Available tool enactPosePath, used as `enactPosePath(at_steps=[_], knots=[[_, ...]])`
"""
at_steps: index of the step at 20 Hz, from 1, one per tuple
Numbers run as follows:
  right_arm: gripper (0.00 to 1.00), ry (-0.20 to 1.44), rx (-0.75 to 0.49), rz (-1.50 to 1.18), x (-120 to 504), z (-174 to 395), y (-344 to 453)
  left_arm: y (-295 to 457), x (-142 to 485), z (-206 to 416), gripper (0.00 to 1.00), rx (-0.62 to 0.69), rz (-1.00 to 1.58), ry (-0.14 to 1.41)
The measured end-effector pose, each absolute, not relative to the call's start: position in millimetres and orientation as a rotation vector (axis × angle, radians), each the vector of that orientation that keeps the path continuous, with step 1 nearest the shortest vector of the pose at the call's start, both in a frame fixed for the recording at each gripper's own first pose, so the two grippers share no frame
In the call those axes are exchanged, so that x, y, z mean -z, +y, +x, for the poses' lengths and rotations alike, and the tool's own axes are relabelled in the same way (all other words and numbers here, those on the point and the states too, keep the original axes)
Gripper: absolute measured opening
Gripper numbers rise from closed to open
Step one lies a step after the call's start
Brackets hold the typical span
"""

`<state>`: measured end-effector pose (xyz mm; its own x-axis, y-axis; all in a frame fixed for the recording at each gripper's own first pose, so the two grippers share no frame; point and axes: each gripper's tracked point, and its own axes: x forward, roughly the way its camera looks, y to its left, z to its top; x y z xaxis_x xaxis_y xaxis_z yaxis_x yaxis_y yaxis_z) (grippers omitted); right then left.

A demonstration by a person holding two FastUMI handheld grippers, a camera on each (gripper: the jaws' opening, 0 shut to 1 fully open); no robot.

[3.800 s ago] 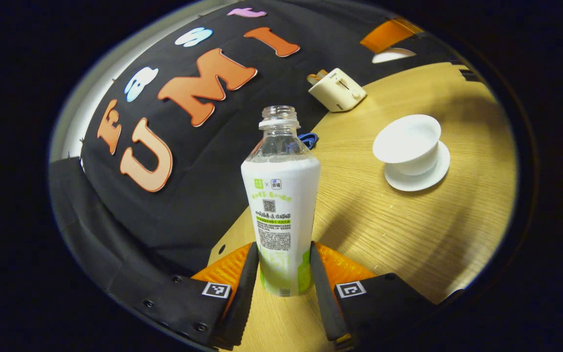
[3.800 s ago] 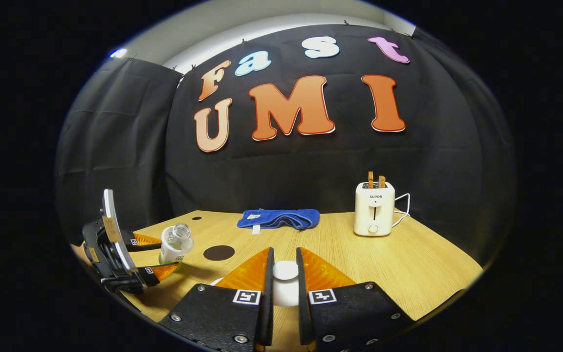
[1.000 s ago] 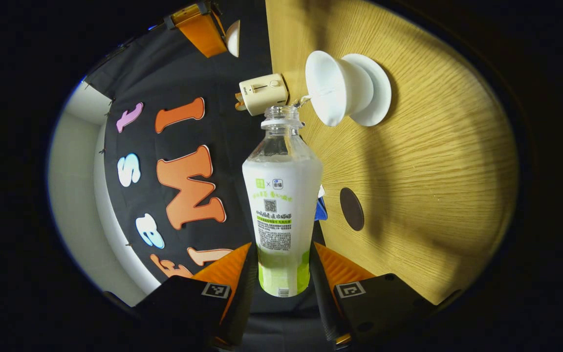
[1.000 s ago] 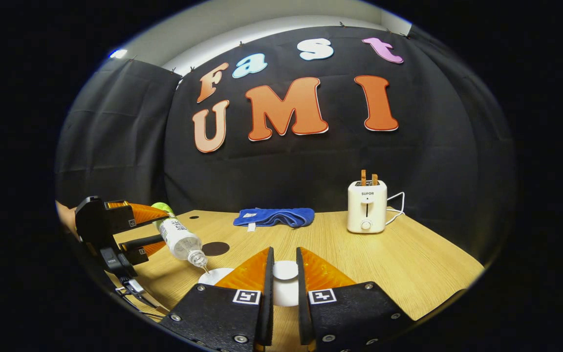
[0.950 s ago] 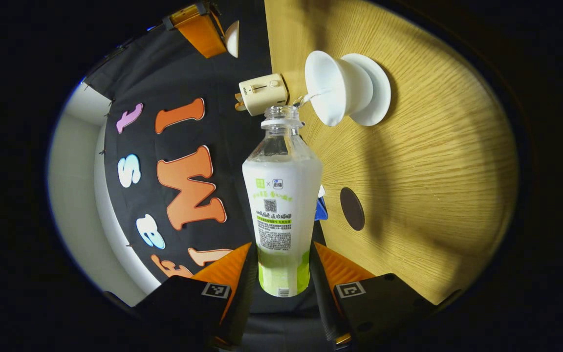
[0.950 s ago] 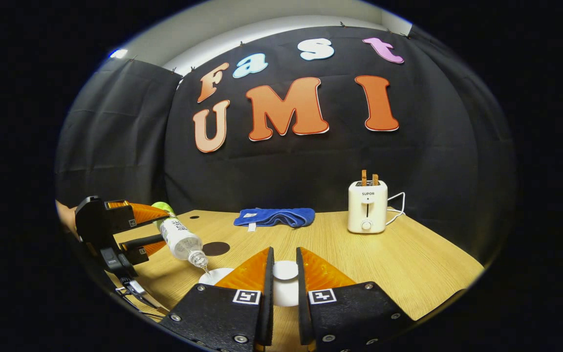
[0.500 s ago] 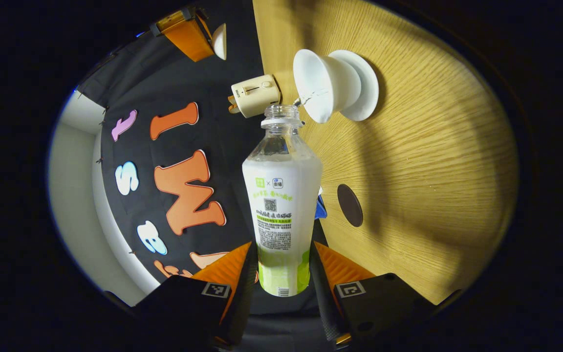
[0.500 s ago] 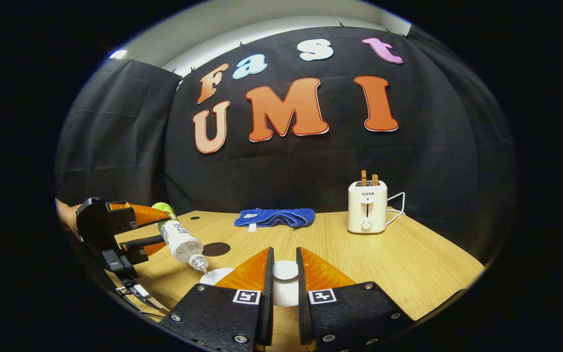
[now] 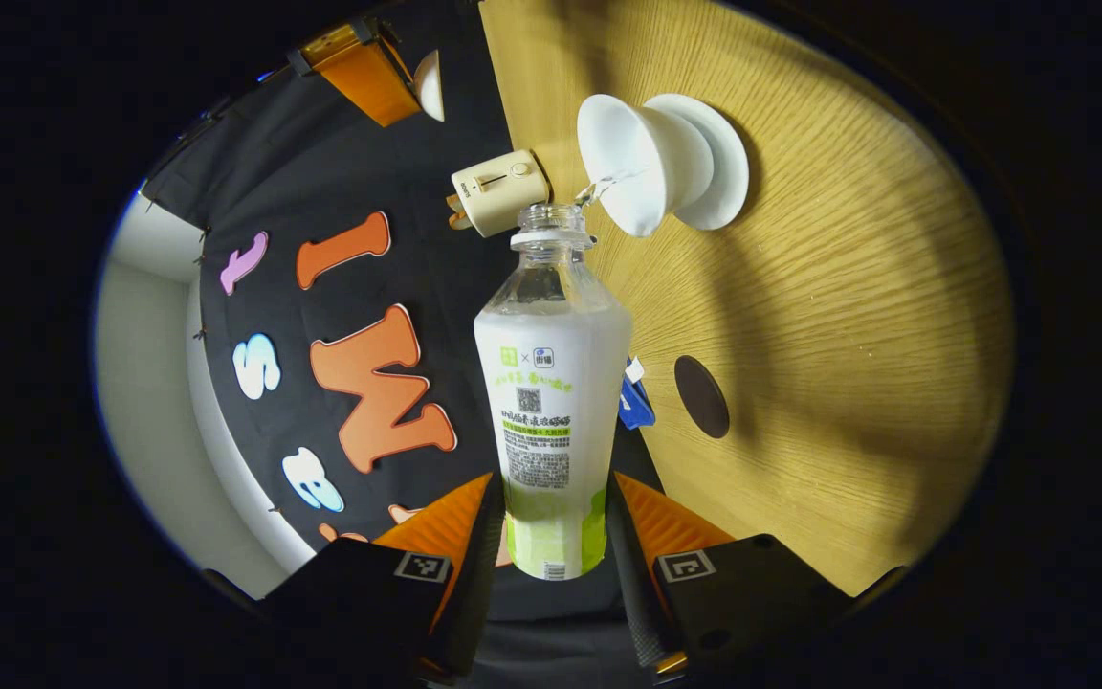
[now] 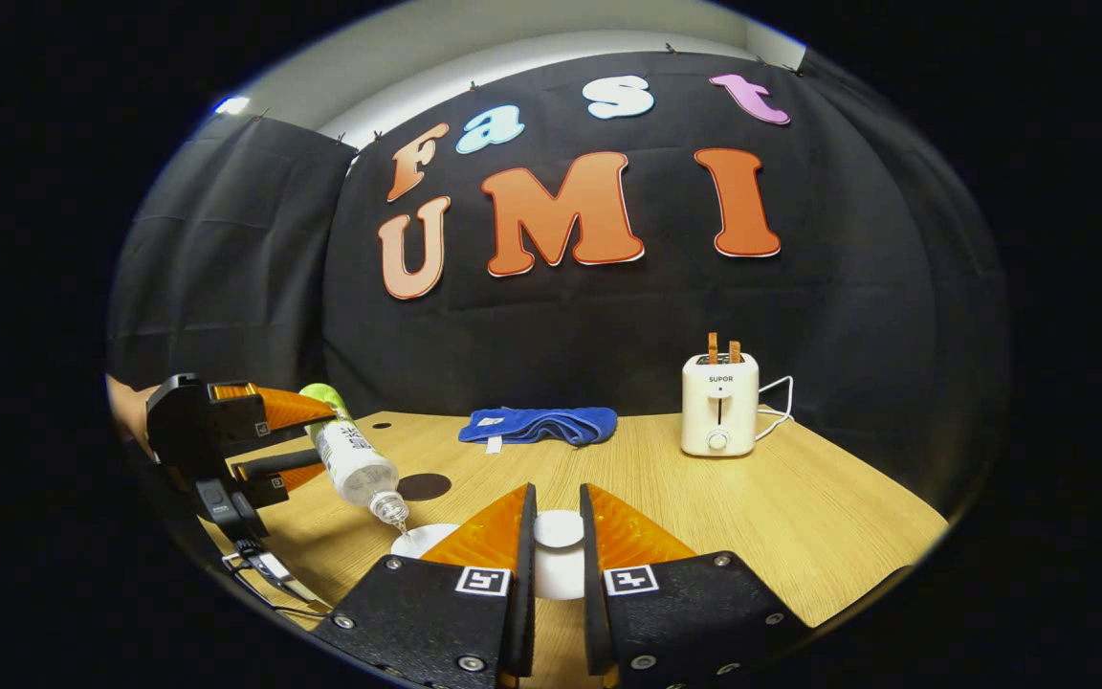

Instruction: Open the teacup lid with one hand, grasp the water bottle and pour water into the teacup with the other hand; after pouring, place the water bottle on the coaster and then close the teacup lid.

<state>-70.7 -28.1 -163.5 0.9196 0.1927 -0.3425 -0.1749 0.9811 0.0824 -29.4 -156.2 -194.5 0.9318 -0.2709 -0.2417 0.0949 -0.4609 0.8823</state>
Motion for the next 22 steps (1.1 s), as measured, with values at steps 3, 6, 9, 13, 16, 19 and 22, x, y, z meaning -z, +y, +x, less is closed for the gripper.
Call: enactPosePath(at_steps=[3, 6, 9, 13, 16, 19, 22], knots=[[0.22, 0.353, -0.189, 0.054, 161, -70, -29, -159, 191, -27, 0.64, 0.428, 2.022, -0.148], [0.22, 0.352, -0.192, 0.051, 160, -70, -30, -163, 183, -22, 0.62, 0.425, 2.043, -0.171], [0.22, 0.354, -0.191, 0.052, 161, -71, -31, -168, 176, -22, 0.62, 0.43, 2.054, -0.194], [0.22, 0.351, -0.191, 0.055, 160, -71, -34, -173, 174, -21, 0.64, 0.439, 2.068, -0.212], [0.22, 0.353, -0.189, 0.053, 160, -72, -35, -175, 168, -19, 0.62, 0.441, 2.08, -0.23], [0.22, 0.354, -0.187, 0.052, 159, -72, -37, -178, 169, -18, 0.62, 0.452, 2.088, -0.24], [0.22, 0.353, -0.192, 0.048, 160, -72, -36, -180, 171, -20, 0.62, 0.459, 2.096, -0.245]])
